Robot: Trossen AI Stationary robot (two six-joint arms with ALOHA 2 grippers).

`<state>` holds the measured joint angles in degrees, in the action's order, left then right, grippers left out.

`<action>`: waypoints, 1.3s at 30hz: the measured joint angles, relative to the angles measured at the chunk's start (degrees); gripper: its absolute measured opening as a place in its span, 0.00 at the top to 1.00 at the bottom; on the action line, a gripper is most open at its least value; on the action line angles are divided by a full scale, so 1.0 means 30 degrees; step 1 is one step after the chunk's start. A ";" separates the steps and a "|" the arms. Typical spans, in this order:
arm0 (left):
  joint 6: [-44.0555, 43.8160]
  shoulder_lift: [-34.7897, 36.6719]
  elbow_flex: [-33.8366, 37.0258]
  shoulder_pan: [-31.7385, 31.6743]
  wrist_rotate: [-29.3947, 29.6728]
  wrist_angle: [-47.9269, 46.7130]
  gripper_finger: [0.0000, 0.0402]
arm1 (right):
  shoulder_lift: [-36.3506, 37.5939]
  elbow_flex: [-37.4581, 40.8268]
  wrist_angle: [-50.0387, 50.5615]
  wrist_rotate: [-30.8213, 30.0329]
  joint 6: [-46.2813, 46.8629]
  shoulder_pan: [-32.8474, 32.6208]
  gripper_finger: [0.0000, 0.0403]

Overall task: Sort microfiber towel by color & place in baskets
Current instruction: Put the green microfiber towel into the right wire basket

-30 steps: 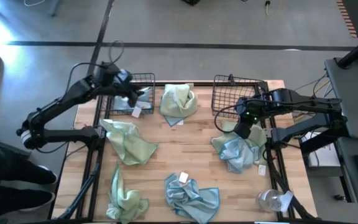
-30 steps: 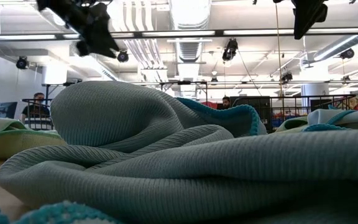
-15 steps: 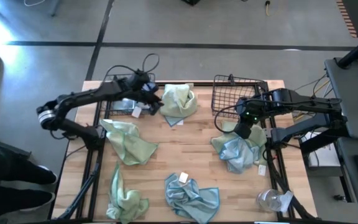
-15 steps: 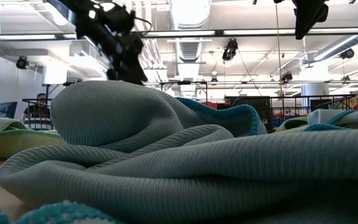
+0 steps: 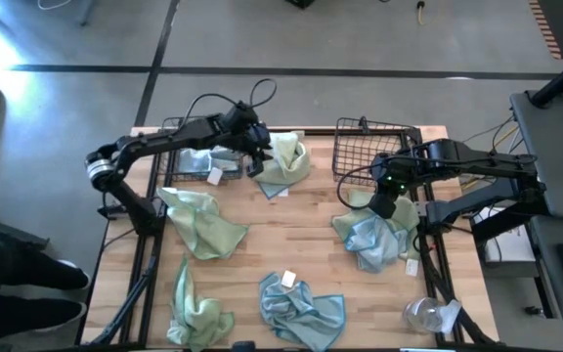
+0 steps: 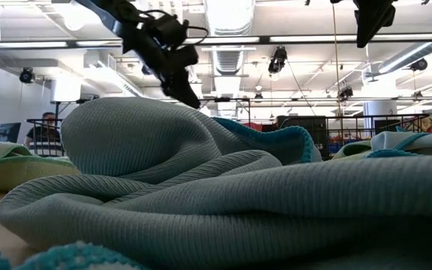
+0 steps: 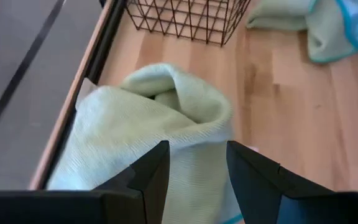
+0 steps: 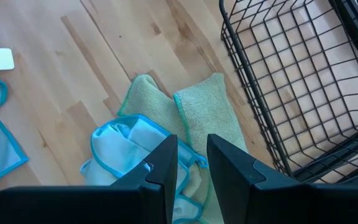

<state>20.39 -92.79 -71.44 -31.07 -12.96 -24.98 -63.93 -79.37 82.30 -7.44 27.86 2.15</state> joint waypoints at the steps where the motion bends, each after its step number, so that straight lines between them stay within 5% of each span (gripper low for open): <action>1: 0.0544 -0.0370 -0.0574 0.0000 0.0005 -0.0548 0.64 | 0.0003 0.0000 0.0000 0.0007 0.0000 0.0000 0.80; 11: 0.5725 -0.4906 -0.6527 0.0532 0.0425 -0.8900 0.64 | 0.0003 0.0000 0.0029 0.0007 0.0000 0.0000 0.80; 19: 0.7491 -0.8105 -1.1320 0.0901 0.1657 -1.1744 0.64 | 0.0003 0.0000 0.0044 0.0007 -0.0005 0.0000 0.80; 28: 0.7614 -1.0964 -1.5493 0.0918 0.2034 -1.3676 0.64 | 0.0003 0.0000 0.0044 0.0014 0.0015 -0.0007 0.80; 39: 0.3704 -1.3254 -1.6581 0.0848 0.2640 -1.5994 0.64 | 0.0011 0.0000 0.0102 0.0043 -0.0213 -0.0007 0.80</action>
<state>31.51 -132.55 -121.18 -28.52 -5.04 -72.97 -63.90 -79.37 82.61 -7.31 27.22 2.13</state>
